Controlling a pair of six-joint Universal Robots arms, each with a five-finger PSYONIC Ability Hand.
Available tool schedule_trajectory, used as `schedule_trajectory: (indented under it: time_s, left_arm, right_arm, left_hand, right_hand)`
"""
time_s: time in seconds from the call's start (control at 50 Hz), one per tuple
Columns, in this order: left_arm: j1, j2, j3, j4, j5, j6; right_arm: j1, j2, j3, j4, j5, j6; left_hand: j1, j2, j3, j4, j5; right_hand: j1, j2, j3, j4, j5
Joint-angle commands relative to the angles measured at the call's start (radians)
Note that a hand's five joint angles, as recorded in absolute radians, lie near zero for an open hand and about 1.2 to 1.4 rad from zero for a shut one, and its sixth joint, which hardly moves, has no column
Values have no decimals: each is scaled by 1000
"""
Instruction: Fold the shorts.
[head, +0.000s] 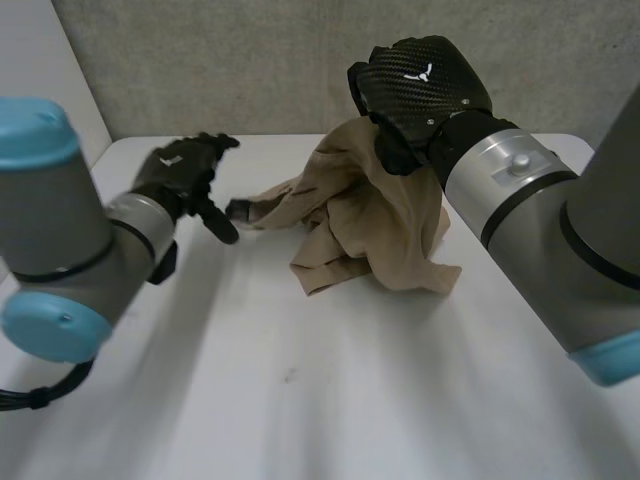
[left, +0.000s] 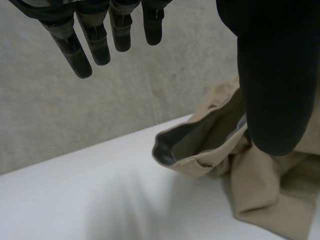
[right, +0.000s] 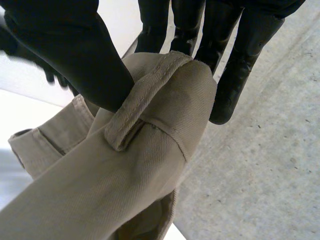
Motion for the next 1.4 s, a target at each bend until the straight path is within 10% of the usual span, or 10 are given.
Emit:
schedule_trajectory:
  time_s: [0.02,0.2,0.46,0.92,1.4]
  left_arm:
    - [-71,-150,6,43,-1,-1]
    - [-100,-293,64,60,-11,0]
    - [15,-108,35,227,-185,11]
    - [157,353,184,359,3,8]
    - [-188,-458,438,395,226,16]
  right_arm:
    - [23,-32,50,17,1,6]
    - [46,-62,93,17,7,15]
    - [33,-74,167,16,6,16]
    - [33,-184,207,8,-22,432]
    - [-232,-174,599,-73,-151,582]
  left_hand:
    - [13,-8,-39,-29,-47]
    - [56,35,5,15,-3]
    - [1210,1189,1159,1168,1151]
    - [1234,1213,1182,1192,1174]
    - [1234,1213,1182,1192,1174]
  right_hand:
    - [413,225,229,209,243]
    - [413,225,229,209,243]
    - [413,225,229,209,243]
    - [413,225,229,209,243]
    - [413,225,229,209,243]
